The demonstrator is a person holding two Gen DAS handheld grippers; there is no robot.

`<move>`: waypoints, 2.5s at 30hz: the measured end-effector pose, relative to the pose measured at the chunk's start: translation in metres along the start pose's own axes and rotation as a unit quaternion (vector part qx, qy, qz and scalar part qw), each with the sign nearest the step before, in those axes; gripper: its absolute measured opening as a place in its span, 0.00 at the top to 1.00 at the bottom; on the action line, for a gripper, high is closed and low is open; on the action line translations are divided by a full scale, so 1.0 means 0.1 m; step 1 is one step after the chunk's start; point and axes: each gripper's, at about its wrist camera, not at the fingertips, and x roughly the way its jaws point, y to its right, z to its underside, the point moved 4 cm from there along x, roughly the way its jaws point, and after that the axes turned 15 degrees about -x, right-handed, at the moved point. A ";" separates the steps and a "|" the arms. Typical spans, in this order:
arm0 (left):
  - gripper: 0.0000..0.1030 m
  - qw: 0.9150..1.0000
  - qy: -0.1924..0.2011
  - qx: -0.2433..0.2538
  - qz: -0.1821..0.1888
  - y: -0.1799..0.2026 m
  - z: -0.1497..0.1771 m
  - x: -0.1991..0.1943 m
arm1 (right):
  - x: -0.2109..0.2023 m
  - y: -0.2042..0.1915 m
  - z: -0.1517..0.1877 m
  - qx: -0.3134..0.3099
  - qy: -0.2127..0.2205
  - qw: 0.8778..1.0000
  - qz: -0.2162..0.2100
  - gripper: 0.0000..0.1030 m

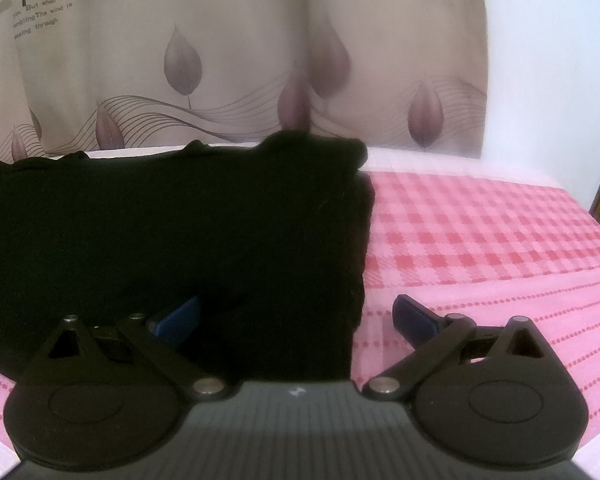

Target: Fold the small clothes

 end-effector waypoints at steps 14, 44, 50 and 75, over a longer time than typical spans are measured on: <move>0.79 0.994 0.000 -0.108 0.002 0.30 -0.16 0.03 | -0.06 0.00 -0.01 0.008 0.011 1.000 0.005 0.00; 0.70 0.960 -0.106 -0.190 0.177 2.94 0.14 0.57 | -0.33 0.19 0.01 0.089 0.106 0.990 -0.021 0.00; 0.05 0.969 -0.009 -0.123 0.215 2.68 0.27 -0.11 | -0.38 0.22 0.04 0.102 0.126 0.986 -0.039 0.00; 0.00 0.960 0.157 -0.198 0.123 1.28 1.20 -0.42 | 0.19 -0.17 -0.60 0.076 0.049 0.985 -0.147 0.76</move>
